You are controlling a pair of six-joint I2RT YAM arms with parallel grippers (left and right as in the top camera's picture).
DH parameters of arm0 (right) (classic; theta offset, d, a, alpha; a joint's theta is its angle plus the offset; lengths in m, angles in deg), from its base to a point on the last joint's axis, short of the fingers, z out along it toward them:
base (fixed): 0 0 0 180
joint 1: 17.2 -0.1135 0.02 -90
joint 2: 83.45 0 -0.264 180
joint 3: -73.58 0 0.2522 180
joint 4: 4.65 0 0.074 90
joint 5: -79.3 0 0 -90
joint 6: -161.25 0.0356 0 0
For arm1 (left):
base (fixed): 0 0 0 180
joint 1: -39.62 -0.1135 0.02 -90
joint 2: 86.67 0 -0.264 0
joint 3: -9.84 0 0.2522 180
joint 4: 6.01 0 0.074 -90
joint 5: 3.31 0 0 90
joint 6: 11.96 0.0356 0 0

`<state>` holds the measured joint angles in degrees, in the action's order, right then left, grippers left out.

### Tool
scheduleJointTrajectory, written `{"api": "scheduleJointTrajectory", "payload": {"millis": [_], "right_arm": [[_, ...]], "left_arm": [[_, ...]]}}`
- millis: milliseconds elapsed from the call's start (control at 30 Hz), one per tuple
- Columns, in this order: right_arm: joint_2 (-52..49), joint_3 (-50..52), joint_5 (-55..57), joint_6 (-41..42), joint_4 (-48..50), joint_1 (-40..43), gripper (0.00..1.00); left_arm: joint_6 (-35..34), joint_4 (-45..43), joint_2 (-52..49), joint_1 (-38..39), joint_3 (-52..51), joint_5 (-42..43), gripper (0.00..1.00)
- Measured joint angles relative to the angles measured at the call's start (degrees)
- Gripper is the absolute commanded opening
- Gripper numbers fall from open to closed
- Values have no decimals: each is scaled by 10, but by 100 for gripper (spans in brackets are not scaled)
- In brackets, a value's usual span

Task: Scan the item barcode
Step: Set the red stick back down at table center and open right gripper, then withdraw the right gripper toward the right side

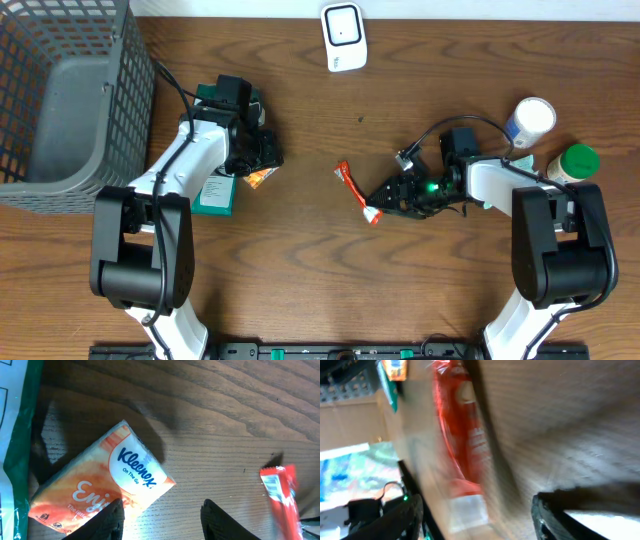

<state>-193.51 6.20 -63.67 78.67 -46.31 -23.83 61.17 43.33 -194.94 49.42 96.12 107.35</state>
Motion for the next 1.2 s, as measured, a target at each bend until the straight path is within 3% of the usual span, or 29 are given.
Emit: {"api": "scheduleJointTrajectory", "payload": {"millis": [100, 167, 233, 333, 367, 700, 1200], "right_arm": [[1, -8, 22, 5, 1, 0, 70], [2, -13, 27, 8, 1, 0, 68], [3, -23, 41, 9, -3, 0, 53], [1, -46, 81, -2, -30, 0, 5], [-1, -56, 96, -9, -47, 0, 1], [8, -114, 57, -64, -111, 1, 1], [8, -2, 106, -56, -3, -42, 2]], "left_arm": [[0, 0, 0, 0, 0, 0, 51], [0, 0, 0, 0, 0, 0, 51], [0, 0, 0, 0, 0, 0, 52], [0, 0, 0, 0, 0, 0, 51], [0, 0, 0, 0, 0, 0, 51], [2, 0, 0, 0, 0, 0, 51], [2, -3, 0, 0, 0, 0, 52]]}}
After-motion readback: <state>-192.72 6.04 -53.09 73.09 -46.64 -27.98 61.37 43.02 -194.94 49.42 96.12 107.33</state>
